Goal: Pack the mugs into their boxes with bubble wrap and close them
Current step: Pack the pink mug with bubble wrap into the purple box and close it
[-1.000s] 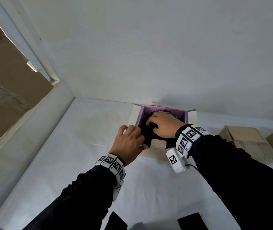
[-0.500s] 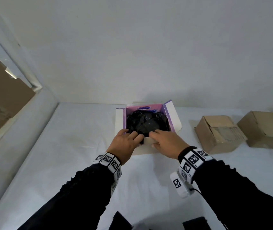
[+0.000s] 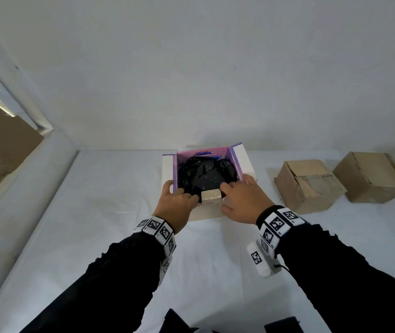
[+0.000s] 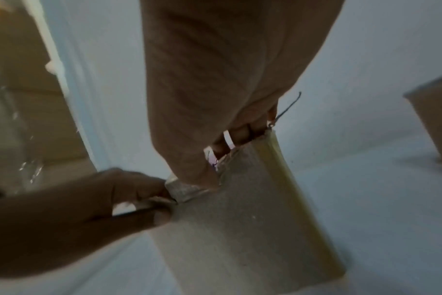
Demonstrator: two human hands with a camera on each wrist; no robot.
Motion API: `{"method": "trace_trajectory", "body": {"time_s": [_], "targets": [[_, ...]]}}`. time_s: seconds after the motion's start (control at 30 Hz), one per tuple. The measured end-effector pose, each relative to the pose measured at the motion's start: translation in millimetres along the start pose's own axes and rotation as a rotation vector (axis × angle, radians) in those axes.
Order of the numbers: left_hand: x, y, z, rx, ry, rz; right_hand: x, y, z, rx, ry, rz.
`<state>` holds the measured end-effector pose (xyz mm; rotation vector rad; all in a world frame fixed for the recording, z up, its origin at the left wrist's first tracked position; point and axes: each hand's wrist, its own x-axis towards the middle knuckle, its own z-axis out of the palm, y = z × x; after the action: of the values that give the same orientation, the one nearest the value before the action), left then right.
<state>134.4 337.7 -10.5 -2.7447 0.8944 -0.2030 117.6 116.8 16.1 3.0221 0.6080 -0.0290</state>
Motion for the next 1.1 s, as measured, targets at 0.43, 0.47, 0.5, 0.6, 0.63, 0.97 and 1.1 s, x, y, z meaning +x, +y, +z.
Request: {"method": "trace_trajectory", "body": {"time_s": [0.43,0.47,0.5,0.6,0.63,0.97,1.1], "targets": [[0.9,0.5,9.2,-0.12,0.149,-0.008,15.2,10.8,9.5,-0.267,0.078,-0.113],[1.9,-0.3,10.3,-0.116,0.158,-0.015,15.9,13.7,8.6,-0.274,0.087,-0.114],[2.7,-0.9,10.4,-0.108,0.153,-0.021,16.2,16.9,8.9,-0.287,0.085,-0.115],[4.3,-0.7,6.4,-0.077,0.11,-0.023,15.9,24.1,15.6,-0.314,0.057,-0.141],[4.7,-1.3,3.0,-0.073,0.094,-0.02,15.9,24.2,17.5,-0.306,0.048,-0.153],[38.7,-42.9,-28.4,-0.302,-0.14,0.025,51.9,47.7,-25.4,0.48,-0.148,-0.037],[61.3,-55.9,-24.8,-0.133,-0.129,0.033,63.5,55.3,-18.5,0.035,-0.134,-0.046]]}}
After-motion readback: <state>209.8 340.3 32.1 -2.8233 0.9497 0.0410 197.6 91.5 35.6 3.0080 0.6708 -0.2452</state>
